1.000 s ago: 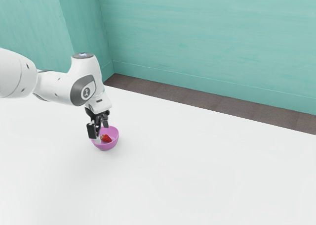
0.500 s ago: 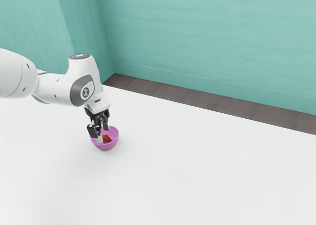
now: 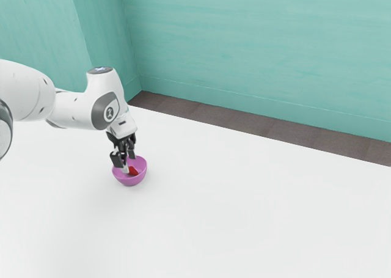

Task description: Take strawberry from the bowl

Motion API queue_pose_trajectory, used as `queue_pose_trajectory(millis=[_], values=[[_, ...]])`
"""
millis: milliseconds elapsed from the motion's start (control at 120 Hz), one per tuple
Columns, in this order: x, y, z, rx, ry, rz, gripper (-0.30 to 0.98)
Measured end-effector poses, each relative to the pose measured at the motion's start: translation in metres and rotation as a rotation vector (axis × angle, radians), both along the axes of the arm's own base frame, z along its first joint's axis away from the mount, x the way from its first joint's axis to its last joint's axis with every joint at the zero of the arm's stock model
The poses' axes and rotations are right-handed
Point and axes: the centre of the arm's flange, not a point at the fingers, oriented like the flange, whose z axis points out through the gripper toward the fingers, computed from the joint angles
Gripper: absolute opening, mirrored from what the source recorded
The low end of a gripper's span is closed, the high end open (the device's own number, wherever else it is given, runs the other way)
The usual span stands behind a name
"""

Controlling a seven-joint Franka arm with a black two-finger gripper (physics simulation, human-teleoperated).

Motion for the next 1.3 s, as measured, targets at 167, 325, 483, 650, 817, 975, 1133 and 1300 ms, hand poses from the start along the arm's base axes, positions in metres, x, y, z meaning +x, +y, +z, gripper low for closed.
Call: queue_pose_trajectory(millis=[167,325,483,650,817,975,1133,1300], values=[[0.006,0.002,-0.007,-0.019,-0.001,0.018,0.43],[0.007,0.006,-0.007,-0.045,-0.011,0.052,0.44],[0.007,0.011,-0.006,-0.072,-0.019,0.084,0.44],[0.006,0.012,-0.004,-0.081,-0.024,0.093,0.44],[-0.001,0.014,0.0,-0.089,-0.023,0.1,0.44],[-0.009,0.014,-0.003,-0.095,-0.012,0.104,0.45],[-0.014,0.014,-0.003,-0.098,-0.006,0.106,0.45],[-0.015,0.016,-0.007,-0.098,-0.001,0.109,0.45]])
